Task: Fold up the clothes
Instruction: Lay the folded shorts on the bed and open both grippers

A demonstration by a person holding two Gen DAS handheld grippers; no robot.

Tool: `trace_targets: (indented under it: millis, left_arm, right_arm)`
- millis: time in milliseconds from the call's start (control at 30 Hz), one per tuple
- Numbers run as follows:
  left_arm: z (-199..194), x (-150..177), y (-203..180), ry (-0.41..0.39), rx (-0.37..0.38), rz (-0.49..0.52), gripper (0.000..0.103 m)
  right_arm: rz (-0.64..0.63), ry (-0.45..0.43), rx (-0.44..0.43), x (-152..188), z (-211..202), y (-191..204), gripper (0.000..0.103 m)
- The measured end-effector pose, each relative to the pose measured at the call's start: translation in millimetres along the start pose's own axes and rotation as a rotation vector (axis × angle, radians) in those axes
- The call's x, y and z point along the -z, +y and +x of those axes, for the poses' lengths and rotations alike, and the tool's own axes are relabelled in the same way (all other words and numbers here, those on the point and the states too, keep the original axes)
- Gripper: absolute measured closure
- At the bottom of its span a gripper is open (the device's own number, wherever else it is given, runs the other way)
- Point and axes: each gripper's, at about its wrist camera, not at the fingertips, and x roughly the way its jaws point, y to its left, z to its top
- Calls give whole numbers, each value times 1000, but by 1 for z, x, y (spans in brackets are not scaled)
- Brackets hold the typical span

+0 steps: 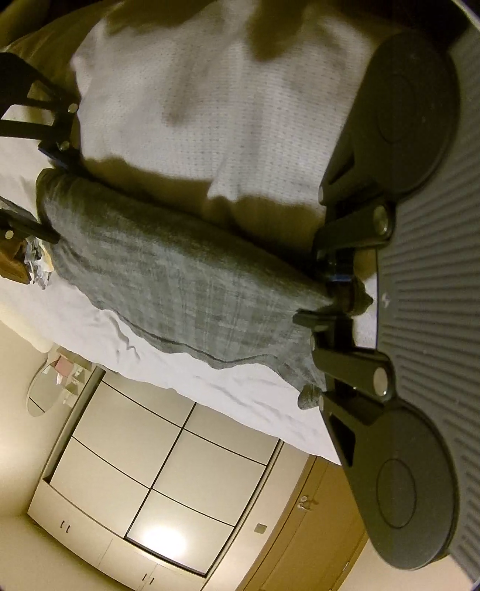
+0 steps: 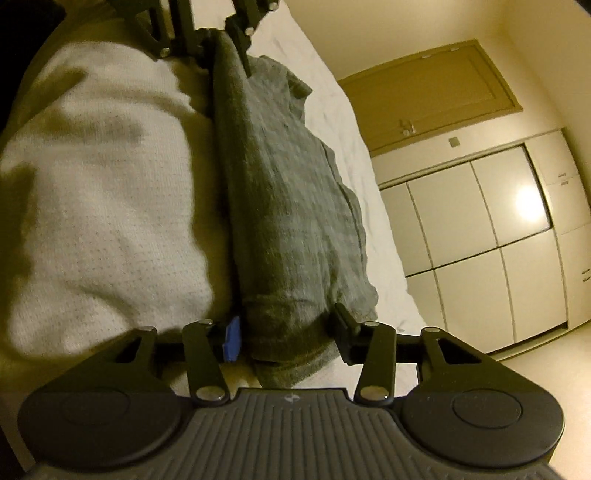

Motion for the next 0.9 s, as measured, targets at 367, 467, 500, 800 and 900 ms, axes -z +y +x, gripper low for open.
trace_targets:
  millis: [367, 467, 500, 800, 900]
  left_arm:
    - [-6, 8, 1, 9, 21, -14, 90]
    - [-7, 10, 0, 16, 20, -9, 91]
    - [-7, 11, -1, 22, 21, -10, 91]
    - [-43, 39, 30, 42, 48, -166, 81]
    - [-52, 51, 50, 65, 15, -250, 81]
  right_arm:
    - [112, 25, -47, 5, -2, -13, 71]
    - [145, 65, -48, 14, -1, -15, 77]
    - [161, 86, -49, 17, 0, -15, 103]
    - [325, 155, 2, 46, -24, -56, 100]
    - [410, 91, -3, 32, -28, -71, 78]
